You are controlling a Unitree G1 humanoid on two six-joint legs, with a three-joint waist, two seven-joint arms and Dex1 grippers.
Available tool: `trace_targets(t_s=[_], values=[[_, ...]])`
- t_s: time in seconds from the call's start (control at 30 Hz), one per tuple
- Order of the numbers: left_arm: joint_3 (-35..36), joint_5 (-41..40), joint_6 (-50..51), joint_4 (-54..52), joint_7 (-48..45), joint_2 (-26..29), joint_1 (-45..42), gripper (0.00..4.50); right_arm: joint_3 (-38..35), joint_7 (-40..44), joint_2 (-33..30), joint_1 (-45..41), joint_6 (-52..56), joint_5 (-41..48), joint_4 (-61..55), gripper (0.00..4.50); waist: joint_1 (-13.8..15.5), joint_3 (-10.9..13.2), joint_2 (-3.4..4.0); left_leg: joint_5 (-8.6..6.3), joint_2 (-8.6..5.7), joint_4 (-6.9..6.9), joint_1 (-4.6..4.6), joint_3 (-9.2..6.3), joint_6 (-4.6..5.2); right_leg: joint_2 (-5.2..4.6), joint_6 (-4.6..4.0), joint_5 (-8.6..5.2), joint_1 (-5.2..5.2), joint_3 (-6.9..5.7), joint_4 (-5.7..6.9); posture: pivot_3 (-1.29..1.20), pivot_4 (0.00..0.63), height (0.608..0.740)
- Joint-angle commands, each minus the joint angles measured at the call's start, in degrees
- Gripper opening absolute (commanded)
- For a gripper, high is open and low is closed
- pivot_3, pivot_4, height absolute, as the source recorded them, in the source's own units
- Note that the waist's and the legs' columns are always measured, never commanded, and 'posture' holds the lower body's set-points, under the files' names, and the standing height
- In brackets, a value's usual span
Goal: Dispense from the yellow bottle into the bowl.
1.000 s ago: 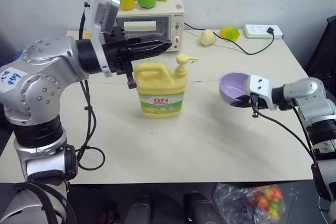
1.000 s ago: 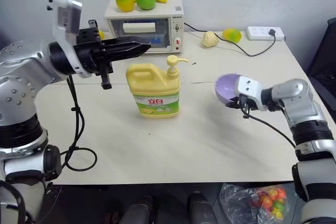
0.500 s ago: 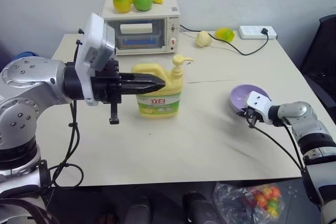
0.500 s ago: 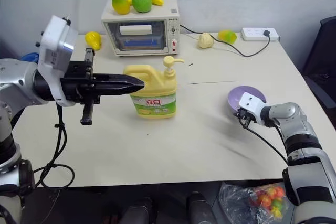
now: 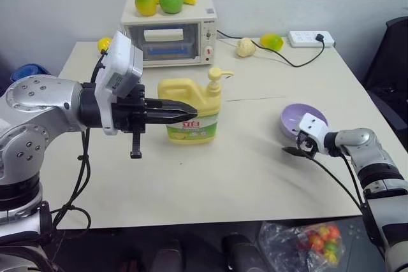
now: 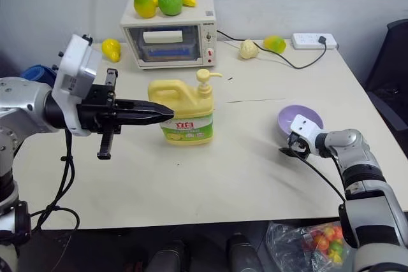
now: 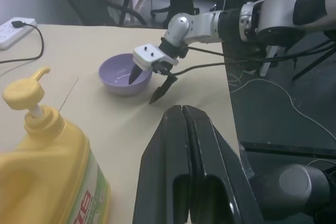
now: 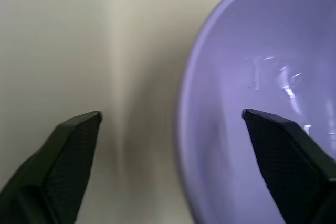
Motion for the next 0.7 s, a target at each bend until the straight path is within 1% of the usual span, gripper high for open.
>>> trace_targets(t_s=[0.03,0.13,0.27,0.3,0.37,0.43,0.5,0.57,0.63,0.7], values=[[1.6,0.4,-2.6,0.2,-0.7,1.5,1.2,0.0,-5.2,4.9,-3.9,-0.8,4.6,5.2,-8.4,4.47,0.0,0.0,0.06,0.0,0.0,-0.01,0.0,0.01,0.0,0.0,0.0,0.0,0.0,0.0,0.0,0.0,0.15,0.74],[3.9,0.5,-3.4,0.6,-0.7,2.7,3.3,0.0,-9.5,11.5,-7.8,1.6,12.4,11.2,-18.6,4.47,0.2,0.1,0.15,0.0,0.0,-0.05,0.0,0.01,0.0,-0.01,0.0,0.0,0.0,0.0,-0.02,0.0,0.15,0.74],[9.5,-0.1,-1.6,1.0,1.6,5.7,8.0,0.0,-16.1,20.1,-15.7,8.1,24.2,20.0,-31.2,4.47,0.5,0.1,0.16,-0.08,0.03,-0.15,-0.02,-0.06,0.14,-0.01,0.0,0.0,0.0,0.02,-0.14,0.0,0.15,0.74],[11.8,-1.1,-0.5,1.0,1.4,6.9,10.0,0.41,-17.8,21.6,-17.7,9.9,27.9,22.1,-33.1,4.5,0.8,0.1,0.17,-0.16,0.04,-0.17,-0.03,-0.09,0.28,-0.02,0.0,0.0,0.0,0.06,-0.2,0.0,0.15,0.74],[16.5,-1.4,-0.4,-0.8,-0.5,9.4,15.6,0.89,-21.0,23.7,-20.8,13.8,31.7,24.7,-35.7,4.5,1.0,0.1,0.17,-0.2,0.04,-0.17,-0.03,-0.09,0.35,-0.04,-0.01,0.0,0.01,0.22,-0.23,0.0,0.15,0.74],[21.0,-0.4,-1.0,-1.8,-1.5,11.1,20.8,1.49,-23.6,24.9,-23.4,16.9,35.9,26.9,-37.2,4.5,1.1,0.1,0.18,-0.23,0.03,-0.18,-0.02,-0.03,0.4,-0.04,-0.02,-0.01,0.02,0.37,-0.3,0.0,0.15,0.74],[26.3,-1.3,-0.2,-1.6,-2.5,12.3,24.5,2.09,-26.5,26.8,-25.4,19.6,39.2,29.5,-38.7,4.5,1.2,0.1,0.2,-0.23,0.04,-0.18,-0.02,0.02,0.41,-0.04,-0.03,-0.02,0.03,0.43,-0.35,0.0,0.15,0.74],[31.1,-1.9,0.3,-1.1,-3.2,13.4,26.8,2.71,-29.2,28.0,-26.9,21.2,42.5,32.0,-39.4,4.5,1.3,0.1,0.23,-0.22,0.05,-0.19,0.01,0.02,0.42,-0.04,-0.05,-0.03,0.04,0.43,-0.33,0.0,0.15,0.74],[35.1,-2.6,0.8,-0.4,-3.4,14.3,27.6,3.33,-31.6,28.5,-27.8,22.6,43.6,33.3,-39.4,4.5,1.5,0.1,0.26,-0.22,0.05,-0.19,0.03,0.02,0.42,-0.04,-0.06,-0.03,0.05,0.42,-0.34,0.0,0.15,0.74],[37.8,-3.9,1.5,0.6,-2.7,15.1,27.2,3.95,-33.0,27.5,-27.9,23.7,42.1,32.7,-38.5,4.5,1.5,0.1,0.27,-0.22,0.05,-0.2,0.03,0.02,0.43,-0.04,-0.06,-0.03,0.06,0.42,-0.36,0.0,0.15,0.74]])
